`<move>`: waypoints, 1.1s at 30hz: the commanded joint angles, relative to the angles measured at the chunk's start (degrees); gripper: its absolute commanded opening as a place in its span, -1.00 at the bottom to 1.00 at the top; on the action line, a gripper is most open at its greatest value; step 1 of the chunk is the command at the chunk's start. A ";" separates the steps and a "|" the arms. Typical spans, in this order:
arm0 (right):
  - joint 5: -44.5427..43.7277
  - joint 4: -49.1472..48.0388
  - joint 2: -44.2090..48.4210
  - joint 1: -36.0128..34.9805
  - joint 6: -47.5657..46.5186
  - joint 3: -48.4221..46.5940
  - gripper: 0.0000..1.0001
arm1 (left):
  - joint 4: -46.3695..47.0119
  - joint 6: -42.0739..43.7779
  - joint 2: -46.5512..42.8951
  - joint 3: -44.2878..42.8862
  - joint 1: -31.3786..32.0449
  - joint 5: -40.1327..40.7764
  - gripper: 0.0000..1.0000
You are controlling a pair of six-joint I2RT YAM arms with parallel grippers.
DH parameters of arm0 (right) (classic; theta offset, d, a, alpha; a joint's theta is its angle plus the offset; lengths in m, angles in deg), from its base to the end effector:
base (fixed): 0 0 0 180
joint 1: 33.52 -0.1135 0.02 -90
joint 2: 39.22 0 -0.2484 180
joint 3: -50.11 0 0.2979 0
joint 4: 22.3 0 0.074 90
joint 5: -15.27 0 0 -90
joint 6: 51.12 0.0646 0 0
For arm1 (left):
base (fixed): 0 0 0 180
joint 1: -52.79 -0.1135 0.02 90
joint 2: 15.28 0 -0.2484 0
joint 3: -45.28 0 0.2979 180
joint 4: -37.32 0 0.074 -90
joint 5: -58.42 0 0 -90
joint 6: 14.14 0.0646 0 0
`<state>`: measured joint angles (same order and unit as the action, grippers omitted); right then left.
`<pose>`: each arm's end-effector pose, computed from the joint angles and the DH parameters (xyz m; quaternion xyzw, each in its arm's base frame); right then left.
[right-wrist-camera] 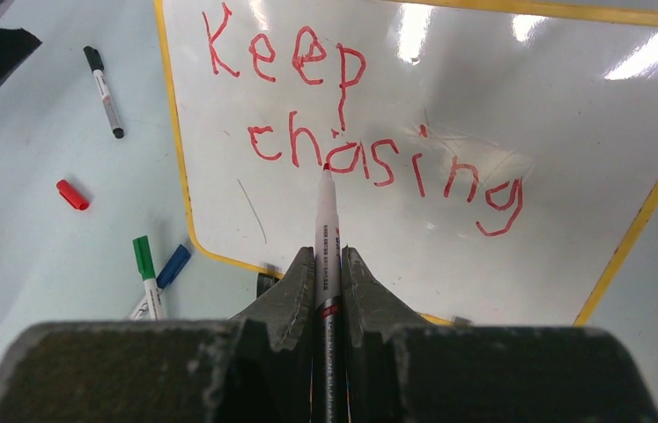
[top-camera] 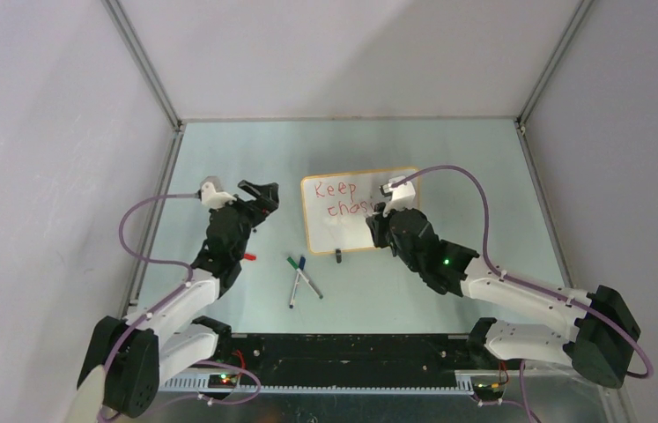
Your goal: Write a sentence on the whiteboard
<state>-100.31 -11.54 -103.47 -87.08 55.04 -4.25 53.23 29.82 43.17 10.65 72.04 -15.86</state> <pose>0.2181 0.2484 0.2394 -0.1378 0.8000 0.1677 0.5593 0.2866 -0.0815 0.1861 -0.2604 0.7060 -0.2640 0.6034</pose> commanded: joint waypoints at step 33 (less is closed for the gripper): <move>-4.67 -4.78 -4.63 -5.33 2.57 -0.23 -1.00 | 12.98 2.03 14.40 -6.01 -0.38 -20.87 0.59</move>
<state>-103.61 -13.34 -107.36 -92.15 57.05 -4.25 64.59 30.86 55.74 8.21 71.97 -30.92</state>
